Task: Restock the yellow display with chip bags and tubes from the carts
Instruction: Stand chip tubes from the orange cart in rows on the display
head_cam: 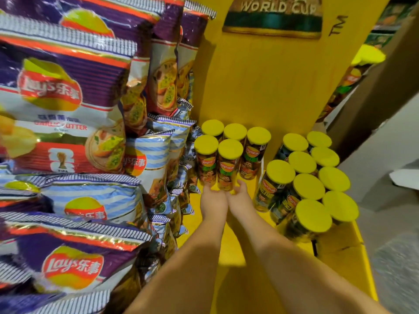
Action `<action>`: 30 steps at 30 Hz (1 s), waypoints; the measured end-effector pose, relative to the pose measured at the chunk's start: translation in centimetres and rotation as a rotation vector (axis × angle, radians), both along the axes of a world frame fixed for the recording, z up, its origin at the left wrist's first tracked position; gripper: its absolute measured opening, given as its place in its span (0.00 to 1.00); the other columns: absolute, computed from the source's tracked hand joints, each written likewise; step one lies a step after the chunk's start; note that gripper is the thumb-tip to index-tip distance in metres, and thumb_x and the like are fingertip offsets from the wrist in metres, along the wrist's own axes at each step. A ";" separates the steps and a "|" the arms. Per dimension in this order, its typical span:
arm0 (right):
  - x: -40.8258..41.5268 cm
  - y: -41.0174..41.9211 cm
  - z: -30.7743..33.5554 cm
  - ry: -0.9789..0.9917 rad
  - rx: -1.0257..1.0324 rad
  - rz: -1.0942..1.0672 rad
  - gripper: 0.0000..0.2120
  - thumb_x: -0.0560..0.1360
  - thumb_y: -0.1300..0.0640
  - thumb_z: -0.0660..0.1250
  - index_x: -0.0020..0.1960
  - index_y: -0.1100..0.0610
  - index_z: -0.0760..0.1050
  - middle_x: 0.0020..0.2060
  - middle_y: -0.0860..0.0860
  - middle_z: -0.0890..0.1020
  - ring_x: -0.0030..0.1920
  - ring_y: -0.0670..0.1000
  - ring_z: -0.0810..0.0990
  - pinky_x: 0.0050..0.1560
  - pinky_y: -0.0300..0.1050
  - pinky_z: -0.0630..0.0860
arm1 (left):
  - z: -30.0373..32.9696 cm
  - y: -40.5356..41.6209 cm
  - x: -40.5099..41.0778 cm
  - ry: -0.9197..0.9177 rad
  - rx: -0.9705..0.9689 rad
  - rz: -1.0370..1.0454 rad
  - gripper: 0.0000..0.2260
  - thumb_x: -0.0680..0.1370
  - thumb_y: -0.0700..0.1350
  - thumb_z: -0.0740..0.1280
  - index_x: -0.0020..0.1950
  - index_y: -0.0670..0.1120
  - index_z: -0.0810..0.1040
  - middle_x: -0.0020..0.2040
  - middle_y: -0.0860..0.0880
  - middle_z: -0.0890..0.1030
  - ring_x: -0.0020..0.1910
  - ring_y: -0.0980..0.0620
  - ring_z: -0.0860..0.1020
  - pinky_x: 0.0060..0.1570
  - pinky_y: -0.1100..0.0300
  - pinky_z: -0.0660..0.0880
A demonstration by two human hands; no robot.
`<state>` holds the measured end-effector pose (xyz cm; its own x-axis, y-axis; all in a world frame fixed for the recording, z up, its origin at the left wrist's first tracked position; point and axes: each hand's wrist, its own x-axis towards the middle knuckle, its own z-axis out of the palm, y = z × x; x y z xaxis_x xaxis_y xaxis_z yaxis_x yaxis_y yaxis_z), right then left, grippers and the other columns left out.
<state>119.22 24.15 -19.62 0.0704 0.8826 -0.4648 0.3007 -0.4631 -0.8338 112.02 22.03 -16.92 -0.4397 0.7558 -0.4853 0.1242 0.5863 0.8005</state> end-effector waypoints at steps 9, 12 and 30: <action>4.5 -14.8 8.4 0.104 -0.093 -0.153 0.12 0.79 0.63 0.60 0.63 0.59 0.70 0.47 0.56 0.80 0.33 0.48 0.77 0.26 0.37 0.71 | 7.4 -11.2 2.2 -0.057 0.021 -0.130 0.18 0.80 0.41 0.60 0.70 0.45 0.69 0.52 0.44 0.78 0.49 0.44 0.76 0.40 0.58 0.65; 7.0 -20.9 11.0 0.108 -0.087 -0.207 0.11 0.79 0.61 0.61 0.62 0.58 0.71 0.48 0.55 0.81 0.39 0.49 0.79 0.38 0.46 0.73 | 9.3 -15.2 3.2 -0.052 0.041 -0.251 0.16 0.78 0.43 0.62 0.66 0.47 0.72 0.52 0.43 0.80 0.52 0.40 0.78 0.49 0.51 0.73; 28.5 -58.5 15.4 -0.356 -0.178 -0.491 0.04 0.76 0.53 0.68 0.51 0.48 0.77 0.40 0.44 0.80 0.36 0.40 0.76 0.39 0.34 0.71 | 13.3 -40.7 22.9 -0.033 0.192 -1.416 0.07 0.77 0.43 0.65 0.54 0.48 0.79 0.36 0.54 0.75 0.34 0.53 0.73 0.36 0.60 0.69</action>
